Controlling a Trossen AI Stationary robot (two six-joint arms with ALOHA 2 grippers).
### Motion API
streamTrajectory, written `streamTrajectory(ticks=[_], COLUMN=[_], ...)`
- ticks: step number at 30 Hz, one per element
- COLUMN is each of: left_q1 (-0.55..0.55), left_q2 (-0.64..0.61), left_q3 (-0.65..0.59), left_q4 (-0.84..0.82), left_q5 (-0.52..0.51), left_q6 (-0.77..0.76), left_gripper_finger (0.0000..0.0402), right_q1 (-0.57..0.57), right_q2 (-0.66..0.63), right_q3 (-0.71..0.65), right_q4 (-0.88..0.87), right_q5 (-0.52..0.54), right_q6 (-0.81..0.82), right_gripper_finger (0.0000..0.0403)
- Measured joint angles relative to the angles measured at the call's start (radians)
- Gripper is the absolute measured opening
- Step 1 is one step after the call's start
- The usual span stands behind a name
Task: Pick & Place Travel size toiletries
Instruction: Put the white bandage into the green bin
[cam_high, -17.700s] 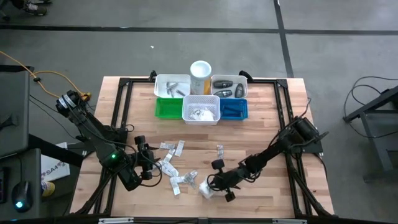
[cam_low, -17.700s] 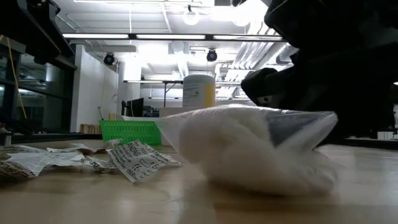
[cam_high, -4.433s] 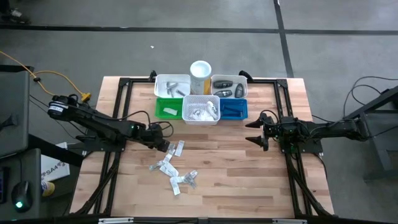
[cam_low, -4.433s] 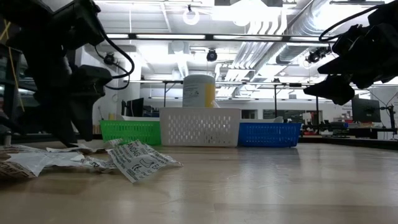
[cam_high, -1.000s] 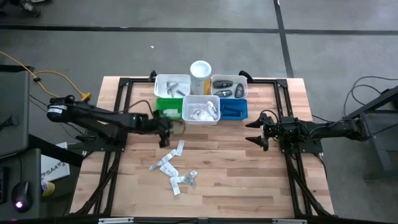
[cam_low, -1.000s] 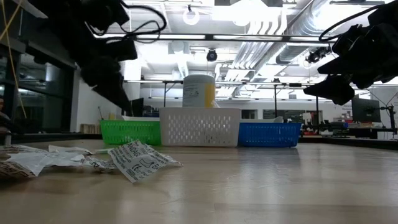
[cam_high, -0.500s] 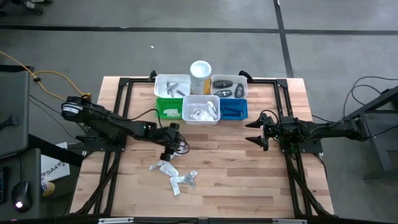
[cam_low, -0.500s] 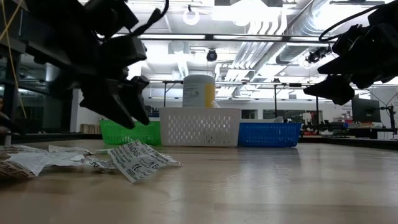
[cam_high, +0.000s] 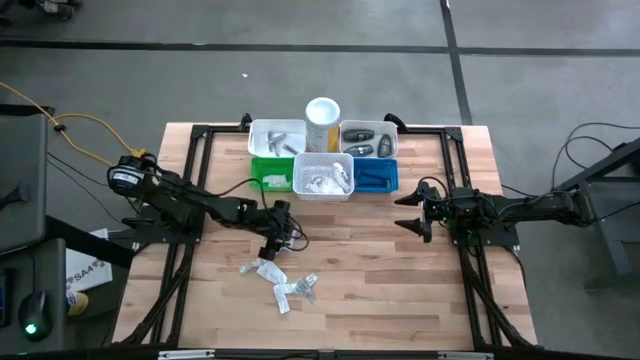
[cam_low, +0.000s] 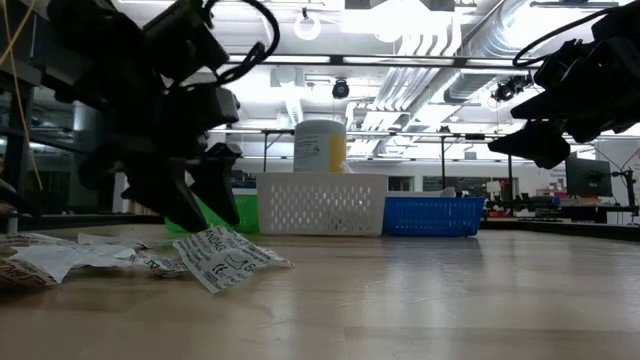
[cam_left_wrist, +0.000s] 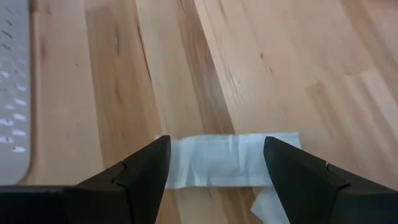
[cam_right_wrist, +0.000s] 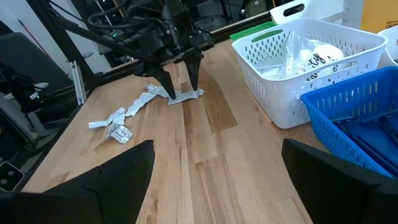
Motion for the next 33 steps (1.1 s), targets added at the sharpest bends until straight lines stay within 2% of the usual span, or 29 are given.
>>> streamTrajectory(ticks=[5, 9, 18, 25, 29, 33], left_q1=[0.000, 0.000, 0.000, 0.000, 0.000, 0.000], left_q2=[0.018, 0.035, 0.074, 0.057, 0.002, -0.103], left_q3=[0.000, 0.002, 0.004, 0.010, 0.025, 0.053], left_q4=[-0.002, 0.004, 0.009, 0.004, -0.046, -0.125], left_q5=[-0.002, 0.004, 0.044, 0.046, 0.037, -0.040], left_q6=[-0.003, -0.029, -0.085, -0.087, -0.089, -0.132], left_gripper_finger=[0.0255, 0.0228, 0.0120, 0.0013, 0.0012, 0.0004], right_q1=[0.000, 0.000, 0.000, 0.000, 0.000, 0.000], right_q2=[0.000, 0.000, 0.000, 0.000, 0.000, 0.000], right_q3=[0.000, 0.000, 0.000, 0.000, 0.000, 0.000], right_q4=[0.000, 0.000, 0.000, 0.000, 0.000, 0.000], right_q5=[0.000, 0.000, 0.000, 0.000, 0.000, 0.000], right_q6=[0.000, 0.000, 0.000, 0.000, 0.000, 0.000], right_gripper_finger=[0.0346, 0.0346, 0.0346, 0.0346, 0.0346, 0.0346])
